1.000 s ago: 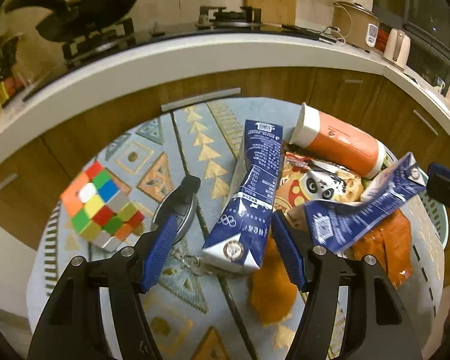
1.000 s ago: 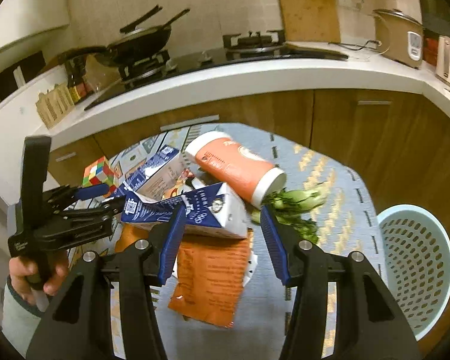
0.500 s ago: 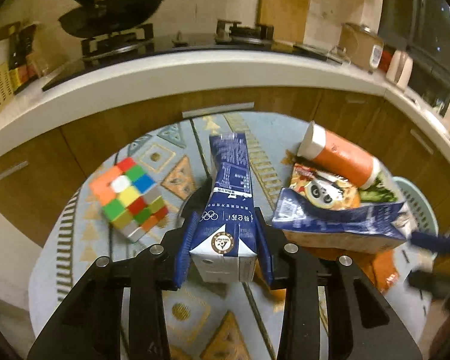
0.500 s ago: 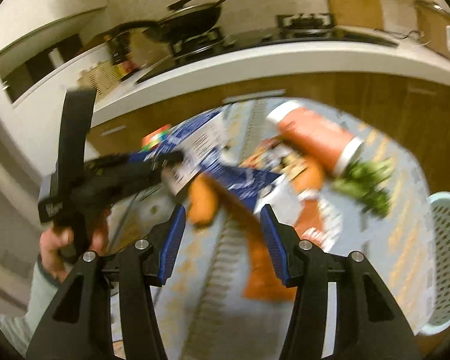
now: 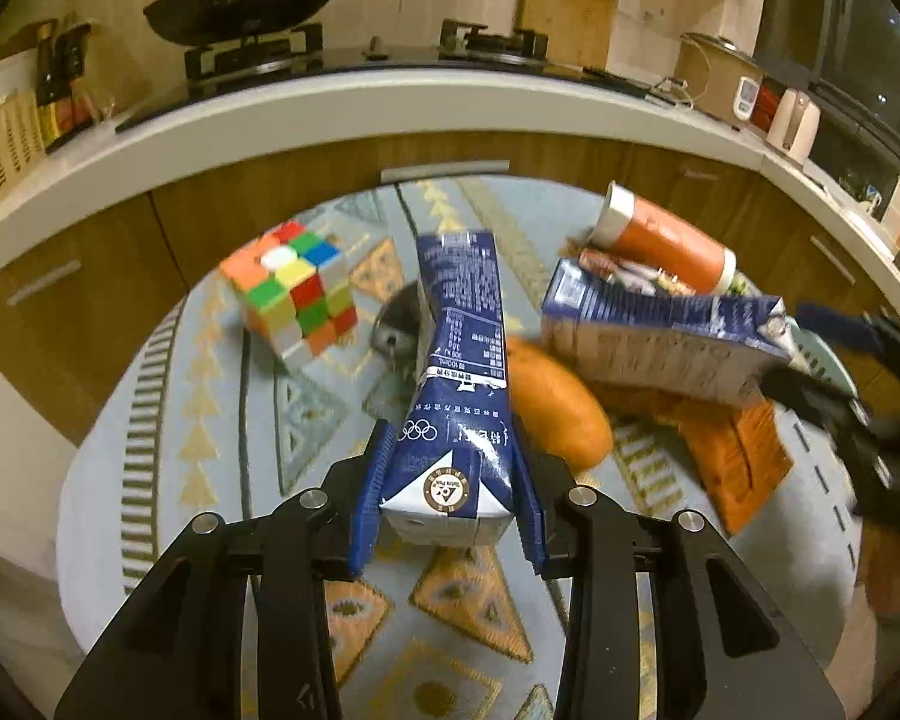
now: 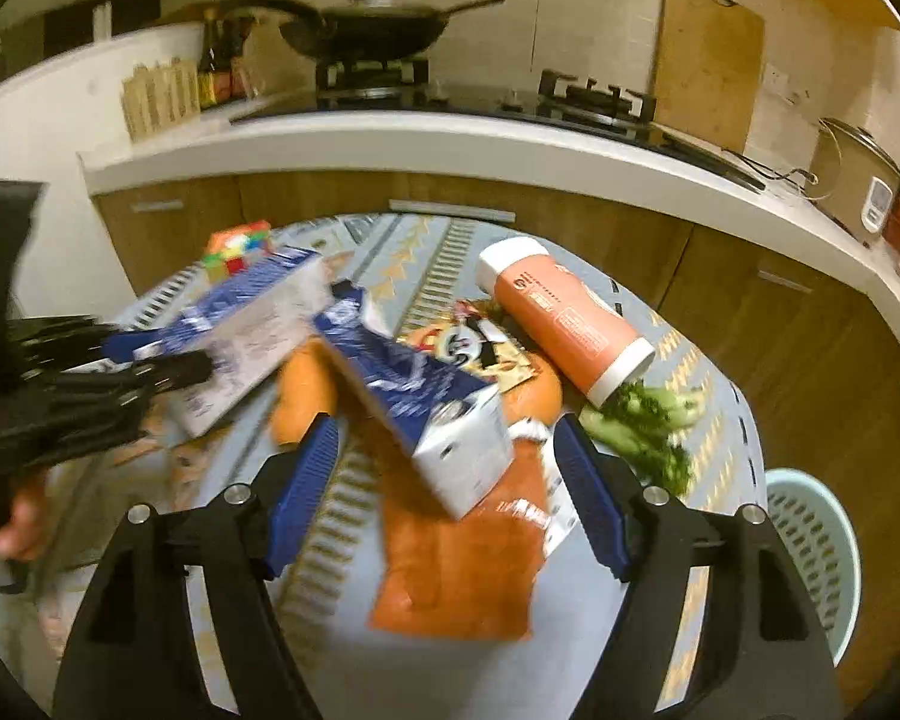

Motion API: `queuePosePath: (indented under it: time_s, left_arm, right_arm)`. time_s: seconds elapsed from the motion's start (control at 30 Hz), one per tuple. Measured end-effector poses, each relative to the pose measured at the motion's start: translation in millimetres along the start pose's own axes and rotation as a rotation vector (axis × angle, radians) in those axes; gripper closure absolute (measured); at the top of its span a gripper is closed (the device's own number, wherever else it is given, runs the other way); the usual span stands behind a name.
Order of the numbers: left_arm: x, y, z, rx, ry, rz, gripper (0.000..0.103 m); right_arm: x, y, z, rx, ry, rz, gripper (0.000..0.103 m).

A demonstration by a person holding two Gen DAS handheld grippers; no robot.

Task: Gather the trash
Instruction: 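Grasp a blue milk carton with the left tool while the right tool grasps another carton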

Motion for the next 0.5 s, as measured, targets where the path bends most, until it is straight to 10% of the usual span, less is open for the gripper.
queuePosePath:
  time_s: [0.17, 0.5]
  left_arm:
    - [-4, -4, -23, 0.031, 0.049, -0.011, 0.067]
    - [1, -21, -34, 0.038, 0.026, -0.015, 0.068]
  right_arm:
    - [8, 5, -31, 0.045, 0.038, 0.058, 0.033]
    - [0, 15, -34, 0.05, 0.07, 0.101, 0.068]
Point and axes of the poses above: each gripper's, at about its wrist camera, not at the fingertips, and z roughly against the way its jaws point, y to its left, x to its top, the point moved 5 cm from there along -z, roughly the way its jaws point, and after that the axes turned 15 degrees about -y, right-handed, at the moved point
